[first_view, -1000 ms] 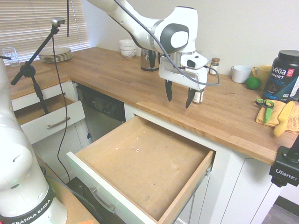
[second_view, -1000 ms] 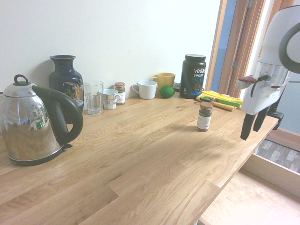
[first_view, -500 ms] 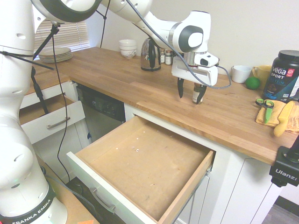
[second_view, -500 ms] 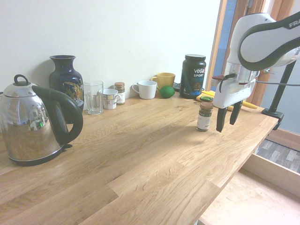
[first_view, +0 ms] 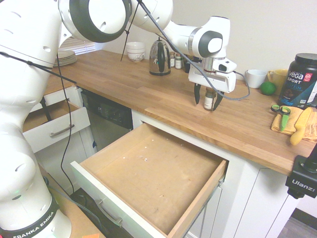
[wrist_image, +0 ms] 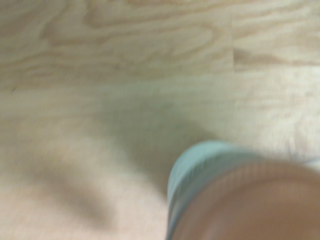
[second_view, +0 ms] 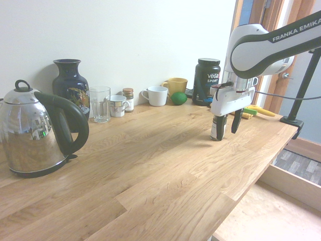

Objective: Put seasoning jar in the drawer

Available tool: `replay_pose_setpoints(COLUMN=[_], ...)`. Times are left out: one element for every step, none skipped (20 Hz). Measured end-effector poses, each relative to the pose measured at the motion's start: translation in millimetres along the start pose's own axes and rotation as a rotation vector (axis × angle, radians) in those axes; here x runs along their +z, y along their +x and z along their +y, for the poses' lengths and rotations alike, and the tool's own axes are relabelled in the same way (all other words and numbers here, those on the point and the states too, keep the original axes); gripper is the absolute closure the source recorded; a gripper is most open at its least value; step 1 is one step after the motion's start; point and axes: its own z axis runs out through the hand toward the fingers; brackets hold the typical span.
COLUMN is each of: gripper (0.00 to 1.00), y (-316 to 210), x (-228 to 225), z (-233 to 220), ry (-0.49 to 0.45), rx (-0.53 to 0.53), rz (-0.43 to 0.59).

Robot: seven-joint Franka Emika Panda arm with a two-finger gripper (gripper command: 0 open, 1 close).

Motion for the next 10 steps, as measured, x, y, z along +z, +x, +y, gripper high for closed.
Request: replay_pose_setpoints(gripper=[1.0,1.0,1.0,1.0,1.0,1.0,1.0,1.0,1.0,1.0], y=[3,5,7,9,10,11,12,13,14,15], x=[0,0,0,-1,-1,-1,0,0,0,1], z=[-2,-4,-6,-8,-9,-10,-11,-11,-11,-10], ry=[-0.001,-0.002,-0.001,-0.001,-0.002,-0.003,-0.004,-0.005,-0.006,-0.007], rx=[0.0,0.0,0.0,-0.001,-0.001,-0.001,0.0,0.001,0.002,0.004], rz=[0.001,0.003,0.005,0.007,0.007,0.007,0.007,0.007,0.008,0.009])
